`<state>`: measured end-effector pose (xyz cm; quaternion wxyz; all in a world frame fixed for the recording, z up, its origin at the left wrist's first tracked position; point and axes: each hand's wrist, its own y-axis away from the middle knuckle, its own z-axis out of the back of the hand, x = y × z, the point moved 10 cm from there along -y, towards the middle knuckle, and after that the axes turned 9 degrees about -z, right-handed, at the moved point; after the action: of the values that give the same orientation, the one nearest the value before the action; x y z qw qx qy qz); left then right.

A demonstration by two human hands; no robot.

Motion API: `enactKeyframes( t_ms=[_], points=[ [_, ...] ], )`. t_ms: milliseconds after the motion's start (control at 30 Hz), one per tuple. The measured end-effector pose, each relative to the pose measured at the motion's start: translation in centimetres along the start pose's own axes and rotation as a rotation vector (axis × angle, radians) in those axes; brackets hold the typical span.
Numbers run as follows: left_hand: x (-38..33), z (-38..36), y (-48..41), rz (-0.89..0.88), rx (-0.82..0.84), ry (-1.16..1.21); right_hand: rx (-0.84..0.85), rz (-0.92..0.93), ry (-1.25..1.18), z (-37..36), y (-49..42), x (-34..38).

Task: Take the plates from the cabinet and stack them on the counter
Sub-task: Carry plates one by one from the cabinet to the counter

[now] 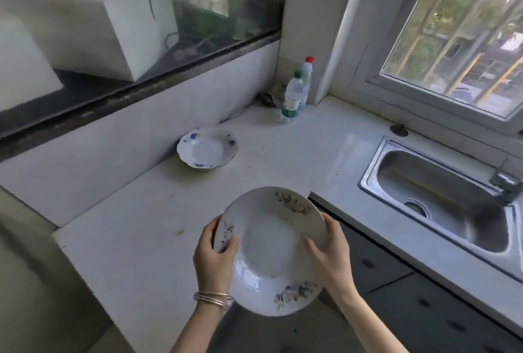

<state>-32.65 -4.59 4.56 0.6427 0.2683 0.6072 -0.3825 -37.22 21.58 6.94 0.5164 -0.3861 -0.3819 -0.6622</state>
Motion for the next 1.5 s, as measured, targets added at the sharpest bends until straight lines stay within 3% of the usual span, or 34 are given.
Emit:
enactKeyframes(
  t_ms=[267,567,1200,1500],
  points=[
    [0.2,-2.0,-1.3,0.031,-0.245,-0.080,0.294,0.085,0.071,-2.5,-8.3,1.6],
    [2.9,-0.6,-4.3,0.113,-0.499,-0.102,0.445,0.127,0.171,-9.6,-14.0,3.4],
    [10.3,-1.3,-25.6,0.237,-0.493,-0.045,0.478,0.064,0.245,-26.4,-30.8,8.1],
    [14.0,-1.6,-29.2,0.331,-0.637,-0.075,0.587,0.094,0.298,-31.9,-35.2,8.3]
  ],
)
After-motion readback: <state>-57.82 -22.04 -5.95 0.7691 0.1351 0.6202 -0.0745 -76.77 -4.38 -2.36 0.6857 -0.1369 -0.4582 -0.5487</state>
